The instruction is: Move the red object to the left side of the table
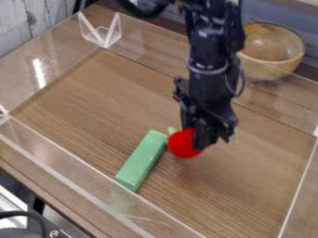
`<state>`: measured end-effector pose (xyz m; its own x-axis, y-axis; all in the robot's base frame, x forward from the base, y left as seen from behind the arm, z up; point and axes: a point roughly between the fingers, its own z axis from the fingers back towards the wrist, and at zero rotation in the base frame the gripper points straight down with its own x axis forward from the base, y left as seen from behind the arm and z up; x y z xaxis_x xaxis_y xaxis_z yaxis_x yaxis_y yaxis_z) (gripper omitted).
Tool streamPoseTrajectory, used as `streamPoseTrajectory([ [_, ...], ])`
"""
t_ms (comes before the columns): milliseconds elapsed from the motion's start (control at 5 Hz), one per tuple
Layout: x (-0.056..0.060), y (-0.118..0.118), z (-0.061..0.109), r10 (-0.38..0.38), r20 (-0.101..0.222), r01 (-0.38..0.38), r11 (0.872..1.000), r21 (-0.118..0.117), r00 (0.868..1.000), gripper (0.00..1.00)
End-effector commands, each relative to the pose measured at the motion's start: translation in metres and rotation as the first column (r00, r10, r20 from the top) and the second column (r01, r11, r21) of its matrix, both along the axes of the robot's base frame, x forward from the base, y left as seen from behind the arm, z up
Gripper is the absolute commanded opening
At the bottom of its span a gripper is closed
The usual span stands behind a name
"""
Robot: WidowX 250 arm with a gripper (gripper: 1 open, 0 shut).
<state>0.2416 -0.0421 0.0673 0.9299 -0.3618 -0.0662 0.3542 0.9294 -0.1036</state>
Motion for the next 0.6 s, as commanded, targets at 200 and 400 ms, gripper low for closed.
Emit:
streamPoseTrajectory([
  [200, 0.023, 0.002, 0.043, 0.064, 0.117, -0.058, 0.997, -0.048, 0.991, 0.00],
  [400, 0.023, 0.010, 0.045, 0.091, 0.123, -0.085, 0.995, -0.054, 0.988, 0.00],
])
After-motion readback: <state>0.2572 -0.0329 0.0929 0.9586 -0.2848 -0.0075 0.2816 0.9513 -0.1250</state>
